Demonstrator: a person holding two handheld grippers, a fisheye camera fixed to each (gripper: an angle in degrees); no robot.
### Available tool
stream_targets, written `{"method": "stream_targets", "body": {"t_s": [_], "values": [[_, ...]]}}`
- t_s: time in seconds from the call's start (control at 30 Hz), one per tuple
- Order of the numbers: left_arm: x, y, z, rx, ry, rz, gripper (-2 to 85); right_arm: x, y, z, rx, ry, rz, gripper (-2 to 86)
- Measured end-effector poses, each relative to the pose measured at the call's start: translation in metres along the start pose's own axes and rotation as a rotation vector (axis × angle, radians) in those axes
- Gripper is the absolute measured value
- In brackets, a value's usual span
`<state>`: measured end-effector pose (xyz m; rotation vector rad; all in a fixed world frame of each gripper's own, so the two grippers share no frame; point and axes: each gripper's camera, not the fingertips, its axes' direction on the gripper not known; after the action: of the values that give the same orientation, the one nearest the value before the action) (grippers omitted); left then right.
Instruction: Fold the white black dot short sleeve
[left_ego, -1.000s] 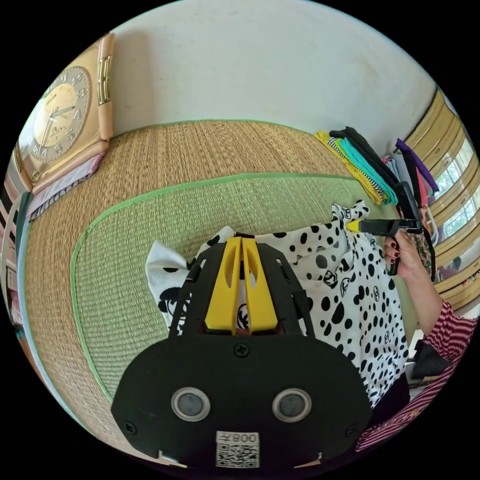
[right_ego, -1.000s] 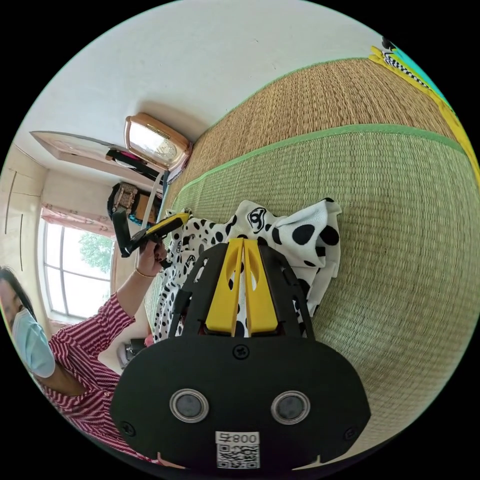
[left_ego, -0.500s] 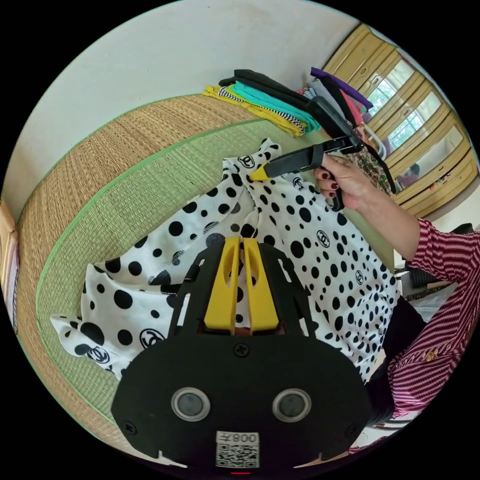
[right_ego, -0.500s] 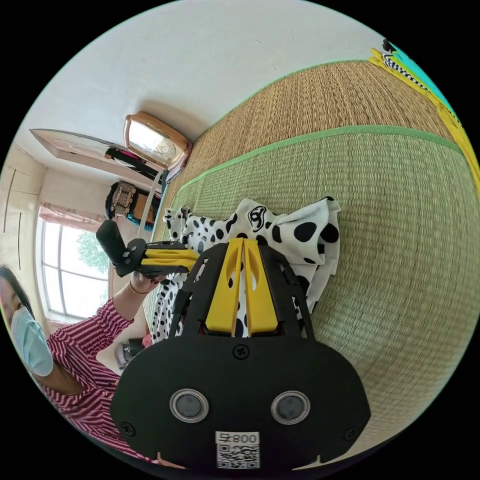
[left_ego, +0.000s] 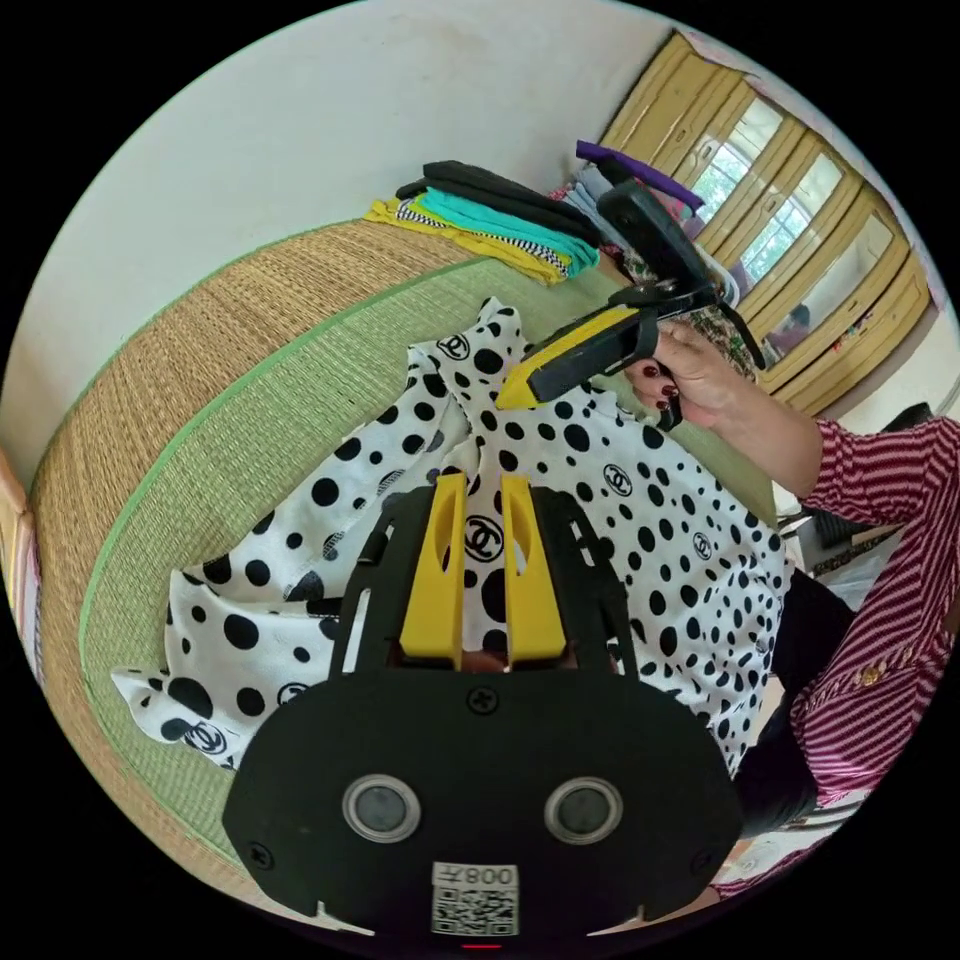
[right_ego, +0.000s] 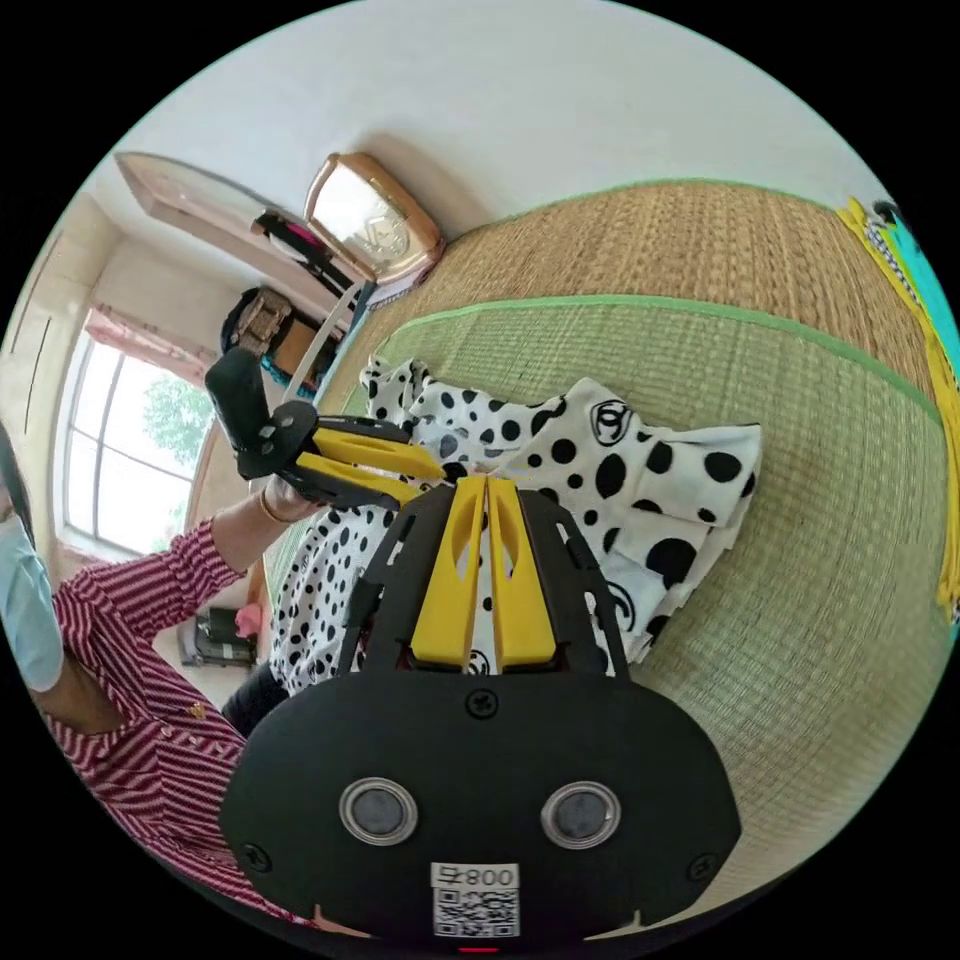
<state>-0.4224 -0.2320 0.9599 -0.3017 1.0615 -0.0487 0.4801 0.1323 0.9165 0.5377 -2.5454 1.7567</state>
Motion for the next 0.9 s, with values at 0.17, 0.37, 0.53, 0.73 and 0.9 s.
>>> {"method": "stream_targets", "body": {"t_s": [0.17, 0.37, 0.53, 0.73, 0.9], "values": [[0.004, 0.001, -0.005, 0.022, -0.013, 0.0, 2.2, -0.043, -0.002, 0.024, -0.051, 0.144, -0.21, 5.3], [0.006, 0.005, -0.026, 0.064, 0.03, 0.028, 1.0, -0.091, -0.006, 0.055, -0.191, 0.364, -0.552, 7.8], [-0.002, 0.005, -0.033, 0.083, 0.066, 0.019, 0.9, -0.09, -0.02, 0.064, -0.31, 0.302, -0.654, 6.0], [-0.014, 0.006, -0.041, 0.111, 0.115, 0.01, 1.8, -0.086, -0.03, 0.081, -0.465, 0.285, -0.703, 3.2], [-0.035, 0.009, -0.036, 0.03, 0.121, 0.012, 5.9, -0.08, -0.042, 0.084, -0.545, 0.268, -0.7, 1.2]]}}
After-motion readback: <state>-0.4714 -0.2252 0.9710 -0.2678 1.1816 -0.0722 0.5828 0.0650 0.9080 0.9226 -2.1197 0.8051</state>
